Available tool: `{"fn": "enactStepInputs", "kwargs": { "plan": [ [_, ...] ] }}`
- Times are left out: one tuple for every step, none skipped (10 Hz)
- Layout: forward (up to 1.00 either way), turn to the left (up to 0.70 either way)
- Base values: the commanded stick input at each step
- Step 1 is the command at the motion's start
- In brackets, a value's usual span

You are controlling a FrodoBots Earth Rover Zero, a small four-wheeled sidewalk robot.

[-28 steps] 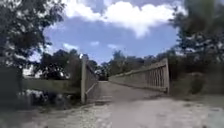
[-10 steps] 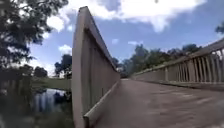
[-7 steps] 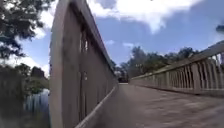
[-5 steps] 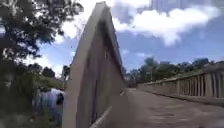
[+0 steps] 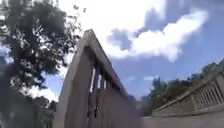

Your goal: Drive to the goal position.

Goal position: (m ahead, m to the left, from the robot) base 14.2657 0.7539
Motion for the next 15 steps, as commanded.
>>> {"fn": "enactStepInputs", "kwargs": {
  "plan": [
    [0.97, 0.00],
    [0.90, 0.00],
    [0.86, 0.00],
    [0.54, 0.00],
    [0.09, 0.00],
    [0.00, 0.00],
    [0.00, 0.00],
    [0.00, 0.00],
    [0.00, 0.00],
    [0.00, 0.00],
    [0.00, 0.00],
    [0.84, 0.00],
    [1.00, 0.00],
    [1.00, 0.00],
    [1.00, 0.00]
  ]
}}
